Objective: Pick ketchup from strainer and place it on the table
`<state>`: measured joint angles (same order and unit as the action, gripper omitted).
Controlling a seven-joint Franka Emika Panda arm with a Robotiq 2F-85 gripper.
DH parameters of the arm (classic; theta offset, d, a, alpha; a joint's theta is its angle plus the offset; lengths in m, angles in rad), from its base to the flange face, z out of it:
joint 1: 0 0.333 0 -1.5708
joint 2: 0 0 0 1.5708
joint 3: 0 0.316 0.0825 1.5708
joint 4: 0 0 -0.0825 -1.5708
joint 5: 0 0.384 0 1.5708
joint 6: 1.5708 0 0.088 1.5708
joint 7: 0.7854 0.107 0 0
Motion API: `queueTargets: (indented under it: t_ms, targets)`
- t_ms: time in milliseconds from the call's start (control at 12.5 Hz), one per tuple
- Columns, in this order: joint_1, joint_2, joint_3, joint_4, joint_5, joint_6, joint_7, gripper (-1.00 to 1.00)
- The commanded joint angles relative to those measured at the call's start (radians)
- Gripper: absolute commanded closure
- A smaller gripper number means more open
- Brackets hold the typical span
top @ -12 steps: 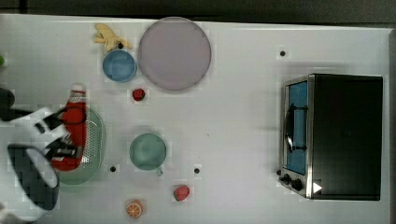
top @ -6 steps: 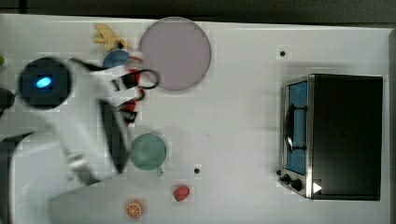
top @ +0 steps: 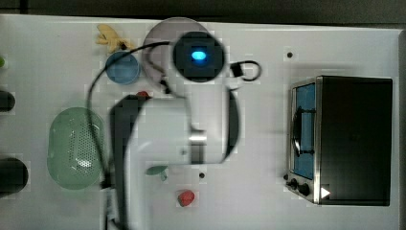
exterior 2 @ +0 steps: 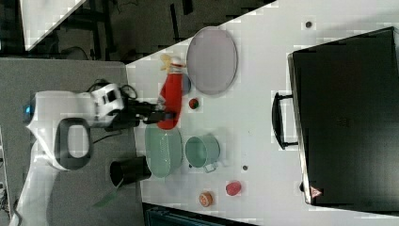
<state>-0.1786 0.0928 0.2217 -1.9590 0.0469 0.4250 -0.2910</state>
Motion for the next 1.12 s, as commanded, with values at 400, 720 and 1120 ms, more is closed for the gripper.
queueTargets:
  t_ms: [400, 720, 1120]
  targets:
    - [0.001, -0.018, -0.106, -0.155, 0.005, 0.031, -0.117, -0.22]
    - [0.0, 0.023, -0.117, -0.278, -0.024, 0.225, -0.118, -0.22]
    - [-0.001, 0.134, -0.126, -0.33, -0.032, 0.378, -0.118, -0.29]
